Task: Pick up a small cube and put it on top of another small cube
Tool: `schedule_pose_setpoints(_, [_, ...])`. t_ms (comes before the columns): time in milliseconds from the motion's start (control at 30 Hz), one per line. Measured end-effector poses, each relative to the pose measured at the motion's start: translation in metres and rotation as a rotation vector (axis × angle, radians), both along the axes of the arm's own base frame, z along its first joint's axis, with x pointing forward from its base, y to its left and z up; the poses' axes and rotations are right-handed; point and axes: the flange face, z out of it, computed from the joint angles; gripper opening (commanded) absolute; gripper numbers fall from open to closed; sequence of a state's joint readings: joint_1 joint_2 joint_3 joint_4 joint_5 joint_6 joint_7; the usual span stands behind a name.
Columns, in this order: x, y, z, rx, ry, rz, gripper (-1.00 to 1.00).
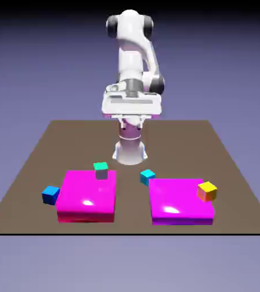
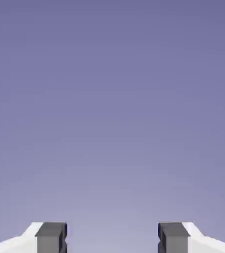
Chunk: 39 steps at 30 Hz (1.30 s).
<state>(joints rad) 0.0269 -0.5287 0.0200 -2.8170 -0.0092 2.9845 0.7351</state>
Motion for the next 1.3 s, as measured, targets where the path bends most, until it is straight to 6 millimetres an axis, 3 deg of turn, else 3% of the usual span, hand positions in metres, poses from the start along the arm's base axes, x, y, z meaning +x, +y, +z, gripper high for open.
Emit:
schedule_pose_setpoints(100, [-0.006,0.033,-0.066,-0.066,0.247,0.105,0.00])
schedule_pose_setpoints(200, [-0.027,0.061,-0.128,-0.142,0.491,0.210,0.00])
schedule_pose_setpoints(400, [-0.101,0.098,-0.232,-0.321,0.968,0.419,0.00])
schedule_pose_setpoints(467, [-0.125,0.103,-0.252,-0.374,1.086,0.473,0.00])
schedule_pose_setpoints(500, [-0.124,0.102,-0.252,-0.373,1.086,0.471,0.00])
schedule_pose_setpoints(733, [-0.141,0.089,-0.317,-0.373,1.086,0.471,0.00])
schedule_pose_setpoints(767, [-0.141,0.089,-0.318,-0.373,1.086,0.471,-1.00])
schedule_pose_setpoints(833, [-0.141,0.089,-0.318,-0.373,1.086,0.471,-1.00])
schedule_pose_setpoints(1067, [-0.125,0.103,-0.253,-0.372,1.086,0.473,-1.00])
schedule_pose_setpoints(1133, [-0.124,0.102,-0.252,-0.371,1.087,0.471,-1.00])
schedule_pose_setpoints(1167, [-0.107,0.110,-0.240,-0.391,1.030,0.508,-1.00])
schedule_pose_setpoints(1300, [-0.070,0.158,-0.216,-0.533,0.940,0.809,-1.00])
